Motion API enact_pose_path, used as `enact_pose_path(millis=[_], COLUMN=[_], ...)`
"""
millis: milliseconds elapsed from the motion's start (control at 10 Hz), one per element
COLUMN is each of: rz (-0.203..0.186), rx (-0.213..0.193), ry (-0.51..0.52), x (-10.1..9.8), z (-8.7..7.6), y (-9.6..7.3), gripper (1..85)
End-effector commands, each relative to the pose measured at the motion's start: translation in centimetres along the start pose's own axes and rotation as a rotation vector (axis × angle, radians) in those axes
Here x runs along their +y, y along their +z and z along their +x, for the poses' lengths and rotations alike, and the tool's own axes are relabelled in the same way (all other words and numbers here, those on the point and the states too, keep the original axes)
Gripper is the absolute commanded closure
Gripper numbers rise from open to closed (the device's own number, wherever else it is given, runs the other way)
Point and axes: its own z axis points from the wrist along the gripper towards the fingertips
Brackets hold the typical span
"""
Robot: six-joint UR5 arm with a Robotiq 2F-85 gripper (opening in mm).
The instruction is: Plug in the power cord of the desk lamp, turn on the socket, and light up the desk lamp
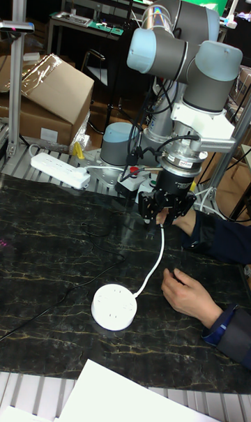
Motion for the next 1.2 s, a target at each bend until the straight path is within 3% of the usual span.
enact_pose_path(millis=[0,200,600,1100], rz=[-0.01,-0.02,-0.015,-0.017], rx=[-0.01,-0.015,-0.005,-0.009], ry=[0.044,0.064,0.127,0.146], x=[0.3,0.6,0.9,0.9], z=[-0.8,-1.2,-1.9,-2.1], y=[0.4,0.7,0.5,0.7], gripper=[36.3,37.0,46.7,49.0])
